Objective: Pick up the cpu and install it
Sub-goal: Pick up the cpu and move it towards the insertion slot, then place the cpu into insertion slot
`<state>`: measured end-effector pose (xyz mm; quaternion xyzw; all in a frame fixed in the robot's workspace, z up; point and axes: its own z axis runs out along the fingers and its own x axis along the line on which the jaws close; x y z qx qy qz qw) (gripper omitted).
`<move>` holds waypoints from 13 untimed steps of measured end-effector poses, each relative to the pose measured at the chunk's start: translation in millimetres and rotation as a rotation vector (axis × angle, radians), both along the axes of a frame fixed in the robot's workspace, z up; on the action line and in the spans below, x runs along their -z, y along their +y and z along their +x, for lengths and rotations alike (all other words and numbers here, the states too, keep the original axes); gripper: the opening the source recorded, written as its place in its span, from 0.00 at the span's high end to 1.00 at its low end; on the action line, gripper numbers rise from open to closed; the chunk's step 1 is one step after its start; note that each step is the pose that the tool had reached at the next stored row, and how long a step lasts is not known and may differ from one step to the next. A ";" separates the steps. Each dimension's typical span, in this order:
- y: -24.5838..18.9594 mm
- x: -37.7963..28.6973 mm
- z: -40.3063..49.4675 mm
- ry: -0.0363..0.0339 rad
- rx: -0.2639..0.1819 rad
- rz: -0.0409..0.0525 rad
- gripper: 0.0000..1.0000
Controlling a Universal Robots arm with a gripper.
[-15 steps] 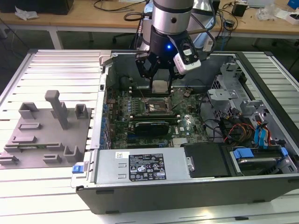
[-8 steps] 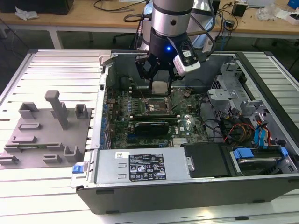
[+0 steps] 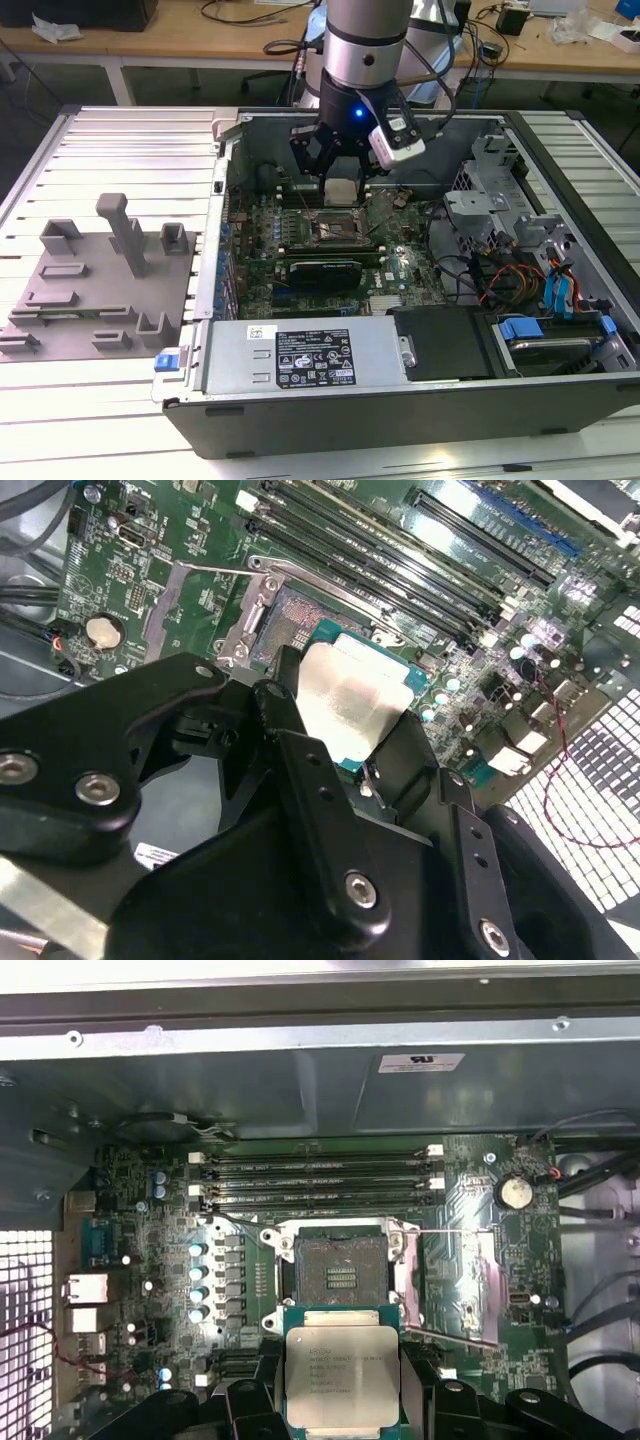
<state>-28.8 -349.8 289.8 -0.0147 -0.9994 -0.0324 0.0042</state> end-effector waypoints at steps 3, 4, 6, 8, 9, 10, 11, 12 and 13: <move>1.5 4.5 -1.1 0.0000 -0.006 0.0029 0.45; 1.9 5.7 -1.4 0.0000 -0.008 0.0038 0.45; 2.8 8.0 -2.0 0.0000 -0.011 0.0047 0.45; 2.9 8.4 -2.2 0.0001 -0.012 0.0047 0.45; 3.0 8.5 -2.2 0.0001 -0.012 0.0048 0.45; 3.0 8.6 -2.2 0.0000 -0.012 0.0049 0.45; 3.0 8.7 -2.2 0.0000 -0.012 0.0049 0.45; 3.0 8.7 -2.2 0.0000 -0.012 0.0049 0.45; 3.0 8.7 -2.2 0.0001 -0.012 0.0048 0.45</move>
